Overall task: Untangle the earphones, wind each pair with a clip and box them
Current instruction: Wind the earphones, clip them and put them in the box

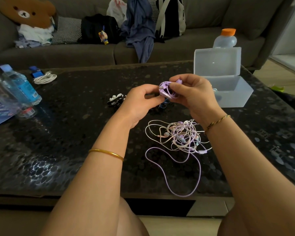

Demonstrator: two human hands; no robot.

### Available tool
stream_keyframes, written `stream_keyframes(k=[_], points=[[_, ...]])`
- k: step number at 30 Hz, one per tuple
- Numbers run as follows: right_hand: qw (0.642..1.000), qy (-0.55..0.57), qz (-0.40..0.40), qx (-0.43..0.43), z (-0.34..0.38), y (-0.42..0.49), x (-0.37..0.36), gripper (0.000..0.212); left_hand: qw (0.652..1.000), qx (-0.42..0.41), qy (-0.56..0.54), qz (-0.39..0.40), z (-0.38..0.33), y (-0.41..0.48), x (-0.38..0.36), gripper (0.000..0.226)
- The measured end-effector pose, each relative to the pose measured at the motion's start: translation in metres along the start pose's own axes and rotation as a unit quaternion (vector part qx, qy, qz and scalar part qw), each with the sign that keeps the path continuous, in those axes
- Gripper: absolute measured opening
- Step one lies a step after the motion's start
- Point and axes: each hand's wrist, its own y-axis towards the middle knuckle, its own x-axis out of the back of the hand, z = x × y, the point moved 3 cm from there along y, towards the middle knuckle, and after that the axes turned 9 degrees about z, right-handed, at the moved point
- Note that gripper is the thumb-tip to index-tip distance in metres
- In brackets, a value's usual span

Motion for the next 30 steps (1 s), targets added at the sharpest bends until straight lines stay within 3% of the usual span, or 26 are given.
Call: stream_keyframes(k=[4,12,20,24,27,30], points=[[0.998,0.05,0.012,-0.033,-0.003,0.001,0.0,0.006,1.0,-0.018,-0.009,0.001,-0.001,-0.001,0.001,0.032],[0.993,0.103,0.036,-0.046,-0.008,-0.001,-0.003,0.01,0.999,0.023,-0.03,-0.014,0.0,-0.002,0.001,0.022],[0.991,0.112,0.031,-0.059,-0.01,-0.002,-0.007,0.011,0.998,0.033,-0.037,-0.04,-0.001,-0.003,0.002,0.023],[0.996,0.08,-0.025,-0.029,-0.011,-0.002,-0.006,0.013,0.996,0.04,-0.076,-0.018,-0.001,-0.001,-0.004,0.019],[0.998,0.023,-0.062,-0.006,-0.016,-0.003,-0.005,0.011,0.994,0.066,-0.09,0.009,-0.001,0.003,-0.008,0.029],[0.997,-0.024,-0.064,0.031,-0.013,-0.003,-0.006,0.011,0.989,0.078,-0.122,0.003,-0.001,0.005,-0.008,0.019]])
